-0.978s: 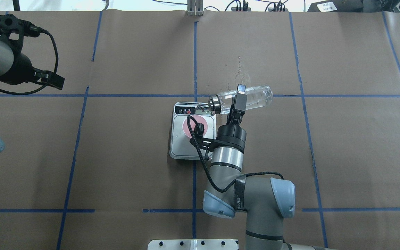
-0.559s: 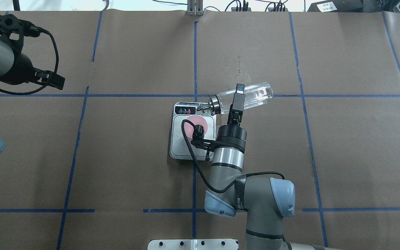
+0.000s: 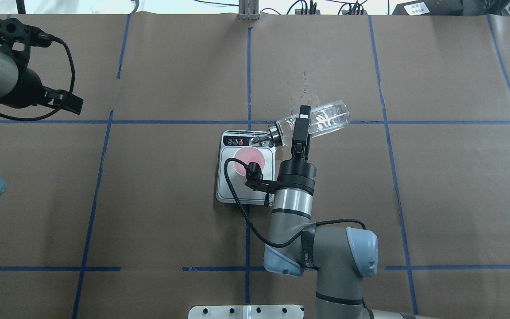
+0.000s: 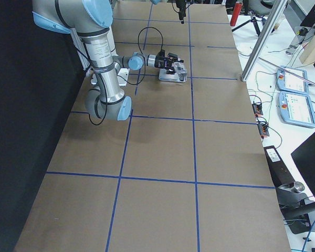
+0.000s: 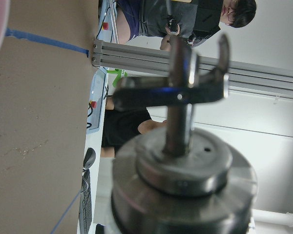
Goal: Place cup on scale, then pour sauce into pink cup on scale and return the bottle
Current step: 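Tilt the glass bottle spout down into the pink cup with the right gripper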
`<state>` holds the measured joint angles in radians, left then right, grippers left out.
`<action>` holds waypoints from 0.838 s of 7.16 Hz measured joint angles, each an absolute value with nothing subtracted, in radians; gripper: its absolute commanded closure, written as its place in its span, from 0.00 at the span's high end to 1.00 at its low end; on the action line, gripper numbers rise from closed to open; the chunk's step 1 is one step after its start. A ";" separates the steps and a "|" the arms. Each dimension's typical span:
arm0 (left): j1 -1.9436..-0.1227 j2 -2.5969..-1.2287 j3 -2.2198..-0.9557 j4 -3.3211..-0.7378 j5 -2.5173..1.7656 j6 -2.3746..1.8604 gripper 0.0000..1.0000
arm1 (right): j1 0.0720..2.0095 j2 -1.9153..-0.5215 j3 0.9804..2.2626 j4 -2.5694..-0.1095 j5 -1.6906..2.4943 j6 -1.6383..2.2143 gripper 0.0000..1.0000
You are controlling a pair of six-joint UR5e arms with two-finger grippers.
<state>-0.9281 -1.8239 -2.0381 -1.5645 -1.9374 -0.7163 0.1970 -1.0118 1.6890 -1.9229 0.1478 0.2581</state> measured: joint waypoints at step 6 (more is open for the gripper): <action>-0.927 -1.825 -2.037 -1.566 -1.937 -0.717 1.00 | 0.195 -1.022 1.690 -1.923 0.103 0.112 0.00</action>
